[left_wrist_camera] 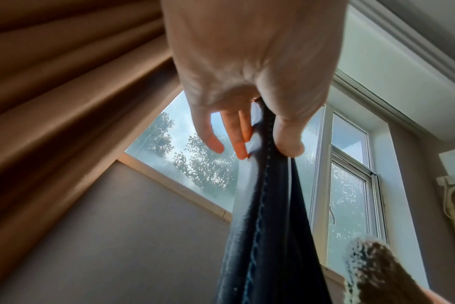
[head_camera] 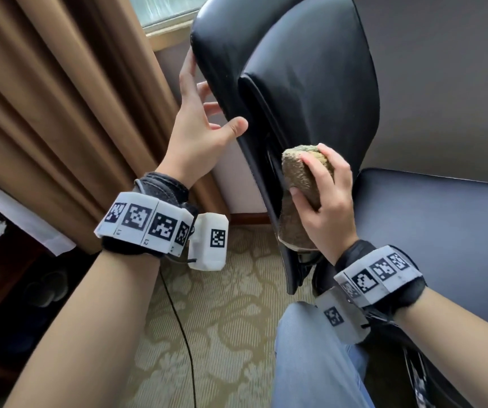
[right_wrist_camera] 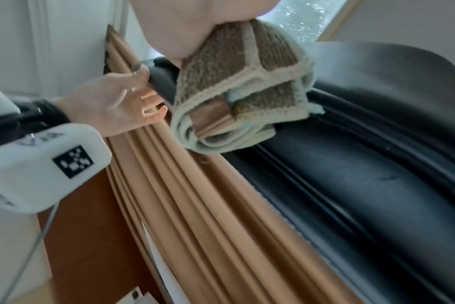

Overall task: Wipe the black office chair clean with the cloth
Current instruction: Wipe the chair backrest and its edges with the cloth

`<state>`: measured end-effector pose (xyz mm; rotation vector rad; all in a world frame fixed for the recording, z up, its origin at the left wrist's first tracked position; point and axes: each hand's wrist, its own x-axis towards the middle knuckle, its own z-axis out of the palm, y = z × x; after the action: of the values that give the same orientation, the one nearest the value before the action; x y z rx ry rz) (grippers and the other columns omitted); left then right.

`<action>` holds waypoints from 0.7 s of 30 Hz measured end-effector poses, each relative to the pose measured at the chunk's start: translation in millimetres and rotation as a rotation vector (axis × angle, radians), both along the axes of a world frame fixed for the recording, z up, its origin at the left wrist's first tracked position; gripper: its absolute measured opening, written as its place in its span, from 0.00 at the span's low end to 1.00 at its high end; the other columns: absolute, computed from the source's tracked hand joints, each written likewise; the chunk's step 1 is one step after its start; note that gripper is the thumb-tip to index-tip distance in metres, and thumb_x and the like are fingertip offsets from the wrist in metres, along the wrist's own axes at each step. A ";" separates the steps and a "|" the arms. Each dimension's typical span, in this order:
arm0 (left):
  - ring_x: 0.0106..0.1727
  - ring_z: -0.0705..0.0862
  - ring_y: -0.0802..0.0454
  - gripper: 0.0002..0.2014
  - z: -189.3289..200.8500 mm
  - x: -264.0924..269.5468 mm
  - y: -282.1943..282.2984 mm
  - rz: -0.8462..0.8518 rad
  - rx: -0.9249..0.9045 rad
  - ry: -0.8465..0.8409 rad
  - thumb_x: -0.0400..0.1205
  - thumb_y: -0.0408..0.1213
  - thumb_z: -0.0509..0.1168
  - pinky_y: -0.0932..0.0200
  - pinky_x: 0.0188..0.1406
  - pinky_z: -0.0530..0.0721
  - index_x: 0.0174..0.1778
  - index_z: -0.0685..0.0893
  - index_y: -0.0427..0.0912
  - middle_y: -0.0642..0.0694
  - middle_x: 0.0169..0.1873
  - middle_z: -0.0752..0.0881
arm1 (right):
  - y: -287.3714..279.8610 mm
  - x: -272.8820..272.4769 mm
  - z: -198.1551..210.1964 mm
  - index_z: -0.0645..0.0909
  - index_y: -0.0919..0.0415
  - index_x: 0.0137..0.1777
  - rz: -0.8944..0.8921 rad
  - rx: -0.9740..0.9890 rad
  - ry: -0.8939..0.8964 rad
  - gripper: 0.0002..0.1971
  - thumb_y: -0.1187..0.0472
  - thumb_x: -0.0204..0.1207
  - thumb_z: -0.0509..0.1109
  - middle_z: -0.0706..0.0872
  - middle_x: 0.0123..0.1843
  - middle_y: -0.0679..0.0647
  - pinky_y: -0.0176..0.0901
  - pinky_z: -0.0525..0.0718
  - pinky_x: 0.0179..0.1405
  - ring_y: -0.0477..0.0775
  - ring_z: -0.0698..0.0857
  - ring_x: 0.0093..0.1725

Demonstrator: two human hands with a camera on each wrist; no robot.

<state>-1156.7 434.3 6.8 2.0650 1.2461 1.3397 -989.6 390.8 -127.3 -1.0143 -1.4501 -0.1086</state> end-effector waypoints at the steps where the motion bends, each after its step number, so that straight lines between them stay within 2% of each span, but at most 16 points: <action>1: 0.56 0.84 0.54 0.48 0.1 0.5 0.0 0.014 0.007 0.007 0.71 0.34 0.69 0.55 0.49 0.85 0.81 0.46 0.45 0.52 0.59 0.80 | -1.8 0.3 2.4 0.76 0.66 0.67 0.000 0.000 0.054 0.21 0.64 0.74 0.68 0.73 0.67 0.71 0.40 0.62 0.76 0.62 0.71 0.67; 5: 0.62 0.81 0.56 0.46 1.5 3.6 2.6 0.050 0.022 0.008 0.71 0.34 0.69 0.53 0.52 0.84 0.81 0.48 0.44 0.56 0.58 0.80 | -3.7 -17.1 16.8 0.77 0.68 0.67 -0.001 0.008 0.124 0.22 0.62 0.73 0.69 0.73 0.67 0.70 0.41 0.62 0.75 0.63 0.71 0.67; 8: 0.62 0.82 0.53 0.46 3.7 4.2 6.9 0.041 0.006 0.000 0.70 0.33 0.69 0.48 0.54 0.85 0.80 0.48 0.44 0.53 0.58 0.80 | 4.0 -38.4 22.6 0.79 0.65 0.67 -0.027 0.000 0.030 0.22 0.59 0.73 0.69 0.71 0.69 0.69 0.37 0.61 0.74 0.61 0.68 0.65; 9: 0.60 0.82 0.52 0.46 4.6 4.2 8.0 0.038 0.000 -0.001 0.70 0.33 0.69 0.47 0.54 0.85 0.80 0.48 0.44 0.52 0.58 0.80 | 7.6 -43.7 20.0 0.79 0.64 0.67 -0.087 -0.018 -0.030 0.22 0.57 0.74 0.68 0.70 0.70 0.66 0.42 0.65 0.70 0.60 0.68 0.63; 11: 0.58 0.83 0.51 0.46 5.4 3.2 9.9 0.038 -0.008 0.008 0.69 0.34 0.69 0.46 0.54 0.85 0.79 0.49 0.45 0.50 0.57 0.81 | 12.4 -50.4 10.1 0.79 0.59 0.67 -0.247 -0.051 -0.145 0.22 0.52 0.75 0.65 0.67 0.72 0.60 0.53 0.73 0.57 0.60 0.69 0.60; 13: 0.57 0.83 0.52 0.46 5.7 1.1 12.8 0.042 -0.007 0.022 0.69 0.34 0.69 0.49 0.53 0.85 0.79 0.49 0.44 0.51 0.57 0.80 | 16.1 -52.6 2.2 0.79 0.56 0.67 -0.340 -0.041 -0.182 0.21 0.50 0.76 0.64 0.66 0.72 0.57 0.56 0.72 0.51 0.60 0.70 0.58; 18: 0.54 0.83 0.56 0.45 4.8 -1.6 21.0 0.031 -0.002 0.049 0.71 0.31 0.70 0.53 0.55 0.84 0.79 0.49 0.43 0.54 0.55 0.80 | 20.3 -53.6 -2.0 0.82 0.59 0.63 -0.350 -0.012 -0.163 0.18 0.55 0.75 0.65 0.66 0.70 0.57 0.56 0.76 0.50 0.61 0.70 0.55; 20: 0.51 0.83 0.58 0.45 4.6 -1.9 23.2 0.026 0.000 0.048 0.71 0.32 0.69 0.55 0.56 0.83 0.79 0.49 0.43 0.54 0.53 0.81 | 17.9 -49.9 -10.7 0.83 0.62 0.62 -0.277 -0.003 -0.148 0.16 0.59 0.77 0.64 0.66 0.69 0.58 0.54 0.77 0.53 0.61 0.70 0.54; 21: 0.50 0.82 0.59 0.45 4.7 -2.0 24.1 0.025 0.000 0.051 0.72 0.32 0.70 0.56 0.56 0.82 0.79 0.49 0.43 0.53 0.53 0.81 | 15.9 -46.7 -16.2 0.83 0.64 0.61 -0.227 -0.008 -0.137 0.16 0.61 0.77 0.63 0.66 0.69 0.58 0.50 0.76 0.56 0.61 0.70 0.54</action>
<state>-1158.7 458.4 11.4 2.1027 1.2972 1.3057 -1036.3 406.6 -143.5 -1.1948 -1.4551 -0.3428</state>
